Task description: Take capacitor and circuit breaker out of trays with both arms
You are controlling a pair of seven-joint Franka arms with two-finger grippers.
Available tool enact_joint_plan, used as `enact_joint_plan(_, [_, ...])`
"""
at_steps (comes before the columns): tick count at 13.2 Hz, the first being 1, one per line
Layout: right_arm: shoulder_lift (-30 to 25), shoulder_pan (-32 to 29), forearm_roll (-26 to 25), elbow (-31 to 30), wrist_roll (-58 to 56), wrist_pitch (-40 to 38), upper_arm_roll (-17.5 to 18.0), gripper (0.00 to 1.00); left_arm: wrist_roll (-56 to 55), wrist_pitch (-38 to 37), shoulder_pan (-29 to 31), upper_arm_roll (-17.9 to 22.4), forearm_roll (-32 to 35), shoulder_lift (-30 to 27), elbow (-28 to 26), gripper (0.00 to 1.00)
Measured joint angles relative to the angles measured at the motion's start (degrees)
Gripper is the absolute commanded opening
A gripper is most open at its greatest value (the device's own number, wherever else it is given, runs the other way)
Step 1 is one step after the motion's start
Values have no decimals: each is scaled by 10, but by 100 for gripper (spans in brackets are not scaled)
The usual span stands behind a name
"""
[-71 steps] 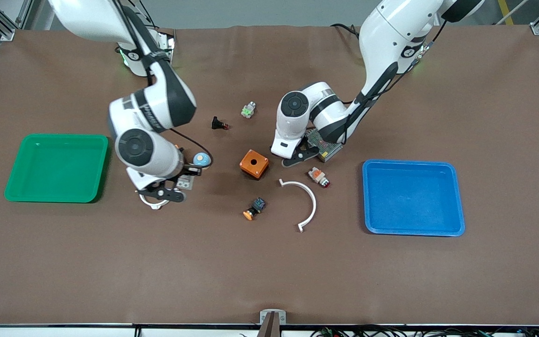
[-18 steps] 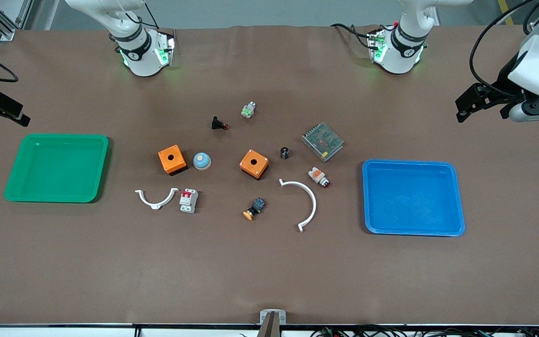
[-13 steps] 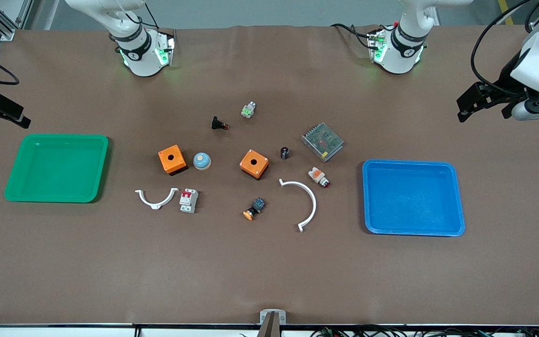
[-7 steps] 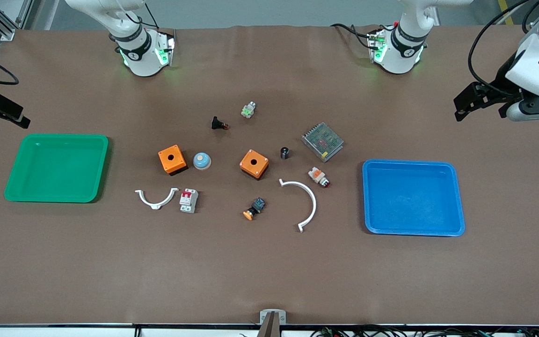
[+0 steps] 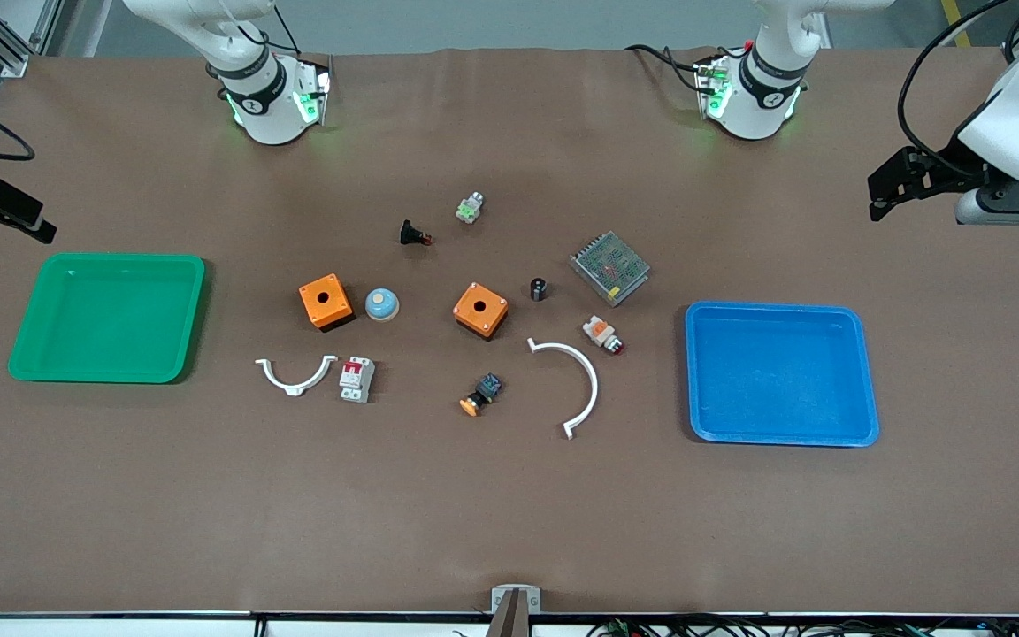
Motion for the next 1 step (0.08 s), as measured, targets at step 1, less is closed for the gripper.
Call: enact_joint_plan(1, [0, 0, 0, 0, 0, 0, 0, 100, 0, -1, 0, 0, 0, 1, 0, 100])
